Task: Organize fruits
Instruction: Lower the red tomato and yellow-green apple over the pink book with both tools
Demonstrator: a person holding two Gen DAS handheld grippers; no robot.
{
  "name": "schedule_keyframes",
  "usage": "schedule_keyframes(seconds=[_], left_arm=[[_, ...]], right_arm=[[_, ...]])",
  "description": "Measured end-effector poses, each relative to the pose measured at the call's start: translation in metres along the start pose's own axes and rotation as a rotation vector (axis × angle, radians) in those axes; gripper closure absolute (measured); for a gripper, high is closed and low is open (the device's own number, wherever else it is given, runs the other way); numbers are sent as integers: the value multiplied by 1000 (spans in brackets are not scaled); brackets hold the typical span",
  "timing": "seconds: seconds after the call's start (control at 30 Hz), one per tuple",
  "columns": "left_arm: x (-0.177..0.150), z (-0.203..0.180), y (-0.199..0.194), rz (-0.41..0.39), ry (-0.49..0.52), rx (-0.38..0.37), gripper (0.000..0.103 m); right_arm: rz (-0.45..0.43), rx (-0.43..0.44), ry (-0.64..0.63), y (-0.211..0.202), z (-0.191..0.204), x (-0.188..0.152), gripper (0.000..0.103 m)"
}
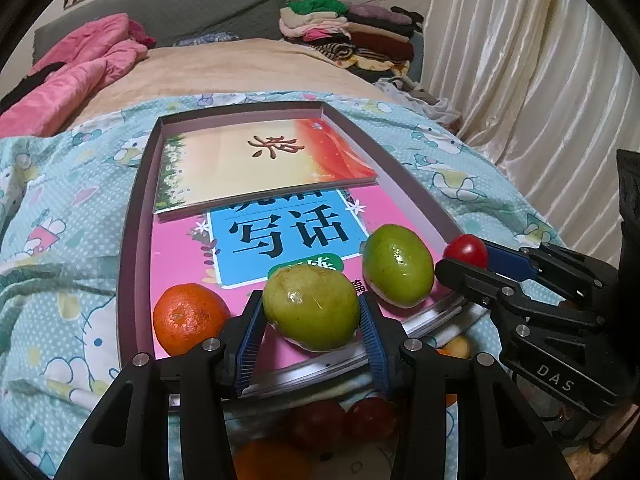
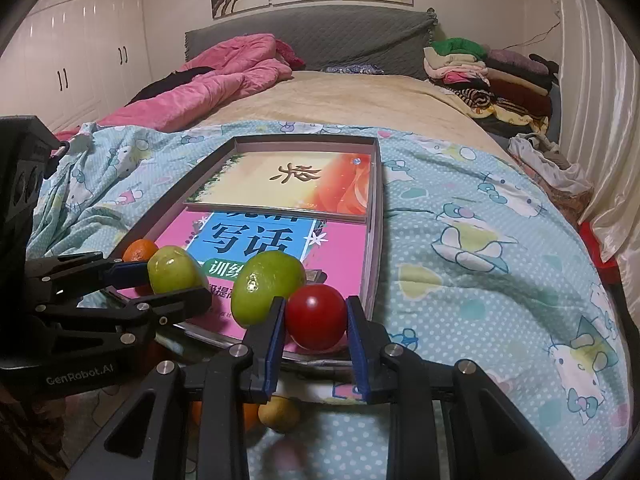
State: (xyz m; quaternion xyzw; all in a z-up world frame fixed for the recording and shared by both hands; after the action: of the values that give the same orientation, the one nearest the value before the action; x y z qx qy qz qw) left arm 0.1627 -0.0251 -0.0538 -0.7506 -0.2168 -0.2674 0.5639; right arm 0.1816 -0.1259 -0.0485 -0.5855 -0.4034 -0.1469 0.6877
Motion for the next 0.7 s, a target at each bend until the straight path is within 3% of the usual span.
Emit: schedule_keyframes(seconds=[0.7], left_arm=[[1, 1, 1, 10, -6, -7, 55]], right_arm=[[7, 15, 10, 2, 0, -2, 72]])
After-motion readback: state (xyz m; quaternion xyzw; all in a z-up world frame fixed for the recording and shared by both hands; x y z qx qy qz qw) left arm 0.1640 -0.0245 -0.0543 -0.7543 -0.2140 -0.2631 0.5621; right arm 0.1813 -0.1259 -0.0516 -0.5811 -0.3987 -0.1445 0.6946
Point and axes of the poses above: each gripper's, at about its wrist camera, not at the fingertips, and y roughly the way its jaws point, z to its left, x to its top, the point moved 3 cm from there along y, roughly the way its jaws point, and after that the axes turned 3 degrees about -x, right-handed, at the moved point
